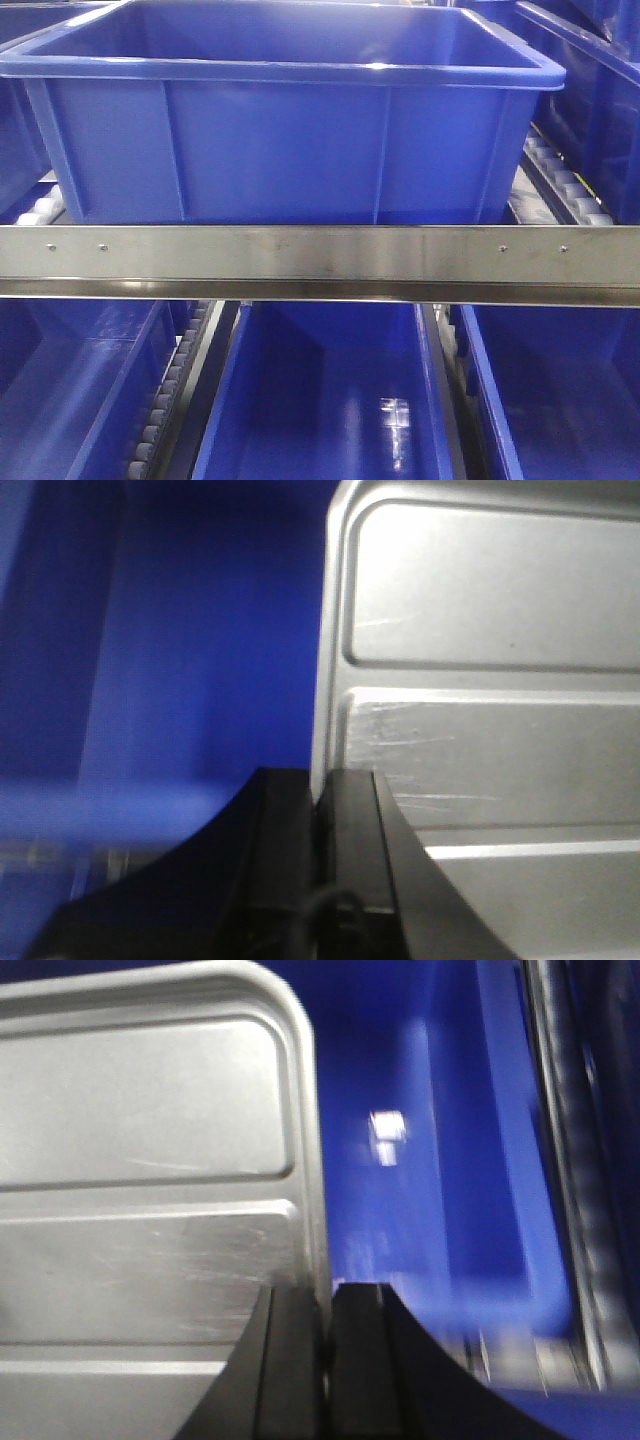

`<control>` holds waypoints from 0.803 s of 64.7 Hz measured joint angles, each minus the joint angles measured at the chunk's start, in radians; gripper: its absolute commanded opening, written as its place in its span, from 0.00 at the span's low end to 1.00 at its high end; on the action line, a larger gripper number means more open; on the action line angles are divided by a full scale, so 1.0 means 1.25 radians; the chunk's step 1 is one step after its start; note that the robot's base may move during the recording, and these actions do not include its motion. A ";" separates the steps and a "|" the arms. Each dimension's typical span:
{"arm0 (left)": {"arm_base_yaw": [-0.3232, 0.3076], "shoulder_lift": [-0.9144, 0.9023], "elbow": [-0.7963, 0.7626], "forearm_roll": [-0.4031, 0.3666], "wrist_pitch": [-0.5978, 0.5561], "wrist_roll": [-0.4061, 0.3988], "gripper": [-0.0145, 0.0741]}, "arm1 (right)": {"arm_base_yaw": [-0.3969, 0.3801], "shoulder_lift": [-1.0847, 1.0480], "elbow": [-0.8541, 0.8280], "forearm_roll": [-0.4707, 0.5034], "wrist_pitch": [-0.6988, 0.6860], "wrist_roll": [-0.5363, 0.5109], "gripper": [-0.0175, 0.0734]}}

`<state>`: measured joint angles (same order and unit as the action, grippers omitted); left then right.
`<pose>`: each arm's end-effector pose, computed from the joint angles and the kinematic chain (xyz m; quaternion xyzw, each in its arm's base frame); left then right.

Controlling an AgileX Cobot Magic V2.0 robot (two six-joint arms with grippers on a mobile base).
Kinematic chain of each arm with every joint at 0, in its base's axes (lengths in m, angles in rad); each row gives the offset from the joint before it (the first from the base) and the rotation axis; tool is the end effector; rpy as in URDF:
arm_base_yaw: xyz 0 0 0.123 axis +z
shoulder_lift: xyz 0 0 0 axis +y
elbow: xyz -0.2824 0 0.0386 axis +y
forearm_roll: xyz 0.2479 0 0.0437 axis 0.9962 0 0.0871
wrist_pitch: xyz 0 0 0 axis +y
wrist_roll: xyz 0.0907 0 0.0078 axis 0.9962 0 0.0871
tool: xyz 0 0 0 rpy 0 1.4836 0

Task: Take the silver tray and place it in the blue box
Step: 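Lower the tray into the blue bin and open both grippers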

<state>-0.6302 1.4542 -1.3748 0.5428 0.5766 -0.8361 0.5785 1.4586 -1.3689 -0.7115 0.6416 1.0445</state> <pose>0.2839 -0.1753 0.3899 0.0394 0.8536 -0.1342 0.5019 0.2961 0.1508 0.3877 0.0414 0.8520 0.0897 0.5141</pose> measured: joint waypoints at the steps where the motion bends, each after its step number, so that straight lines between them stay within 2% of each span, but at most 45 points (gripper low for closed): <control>1: 0.008 0.009 -0.007 0.002 -0.013 0.002 0.05 | -0.008 0.010 -0.011 -0.003 -0.015 -0.002 0.25; 7: 0.062 0.072 -0.053 0.025 -0.095 0.013 0.05 | -0.057 0.081 -0.052 -0.031 -0.124 -0.003 0.25; 15: 0.102 0.144 -0.088 0.054 -0.158 0.016 0.05 | -0.096 0.164 -0.075 -0.070 -0.218 -0.003 0.25; 25: 0.127 0.217 -0.099 0.096 -0.192 0.016 0.05 | -0.123 0.235 -0.079 -0.084 -0.277 -0.003 0.25; 32: 0.136 0.245 -0.099 0.104 -0.204 0.016 0.07 | -0.132 0.264 -0.079 -0.085 -0.298 -0.002 0.27; 37: 0.138 0.248 -0.099 0.105 -0.208 0.016 0.15 | -0.135 0.270 -0.079 -0.085 -0.299 -0.002 0.36; 46: 0.151 0.248 -0.099 0.113 -0.228 0.016 0.30 | -0.142 0.270 -0.082 -0.092 -0.309 -0.002 0.63; 52: 0.169 0.248 -0.099 0.113 -0.235 0.016 0.33 | -0.151 0.270 -0.081 -0.092 -0.319 -0.002 0.67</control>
<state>-0.4188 1.7646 -1.4988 0.6835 0.2833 -0.8157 0.3897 1.7965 -1.4699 -0.8264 0.2430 1.0420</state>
